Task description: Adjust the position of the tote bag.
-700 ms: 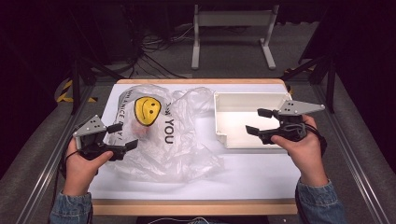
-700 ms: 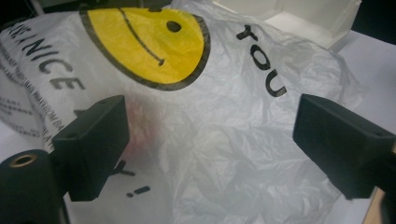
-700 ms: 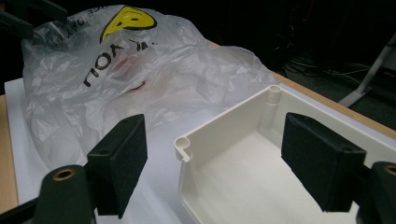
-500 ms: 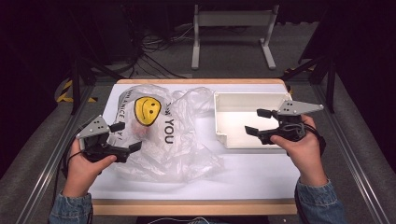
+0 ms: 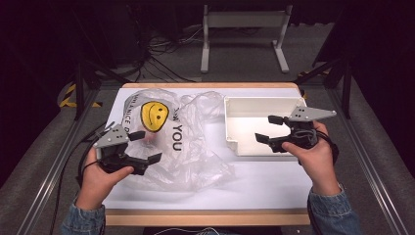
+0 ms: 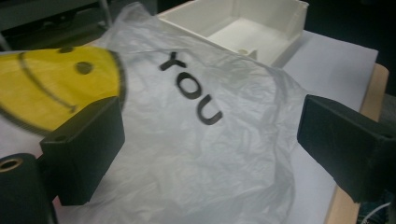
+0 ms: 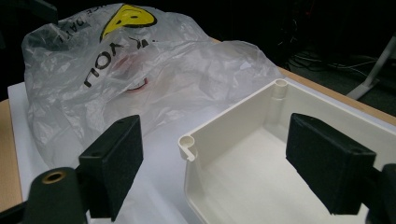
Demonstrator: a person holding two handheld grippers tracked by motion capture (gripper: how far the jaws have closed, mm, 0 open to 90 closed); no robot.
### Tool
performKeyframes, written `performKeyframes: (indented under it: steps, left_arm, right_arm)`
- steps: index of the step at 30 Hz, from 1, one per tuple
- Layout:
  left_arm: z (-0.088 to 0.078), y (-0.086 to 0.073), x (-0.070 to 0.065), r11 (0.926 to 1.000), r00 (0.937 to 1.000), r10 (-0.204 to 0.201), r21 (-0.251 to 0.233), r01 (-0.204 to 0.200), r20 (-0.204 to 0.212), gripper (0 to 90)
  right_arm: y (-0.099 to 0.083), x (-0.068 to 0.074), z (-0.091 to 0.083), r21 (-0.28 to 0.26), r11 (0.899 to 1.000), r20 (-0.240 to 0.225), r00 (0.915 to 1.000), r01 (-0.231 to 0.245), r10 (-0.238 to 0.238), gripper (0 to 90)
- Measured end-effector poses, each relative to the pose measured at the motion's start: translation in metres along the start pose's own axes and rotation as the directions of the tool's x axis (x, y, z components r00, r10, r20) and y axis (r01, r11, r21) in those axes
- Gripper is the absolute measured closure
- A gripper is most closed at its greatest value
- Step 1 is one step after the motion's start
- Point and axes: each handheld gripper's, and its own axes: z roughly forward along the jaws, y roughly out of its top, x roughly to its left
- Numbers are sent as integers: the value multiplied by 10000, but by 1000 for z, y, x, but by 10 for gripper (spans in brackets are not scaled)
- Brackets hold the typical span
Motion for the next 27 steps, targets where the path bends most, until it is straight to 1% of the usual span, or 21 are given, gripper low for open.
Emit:
performKeyframes:
  steps: [5,11,21,27]
  left_arm:
    - [14,6,-10,9985,9985,445,298,-455,321,78]
    - [25,11,-17,9961,9957,698,489,-728,607,72]
    - [49,13,-25,9901,9911,981,918,-1063,901,69]
    - [63,11,-30,9874,9894,1006,1113,-1122,1045,76]
  right_arm:
    - [-4,0,0,106,9999,-6,9999,-117,117,184]
    - [-8,1,1,267,9994,-32,9997,-224,224,179]
    - [-15,2,1,492,9983,37,9995,-319,317,174]
    - [-16,4,-1,517,9981,20,9994,-343,343,168]
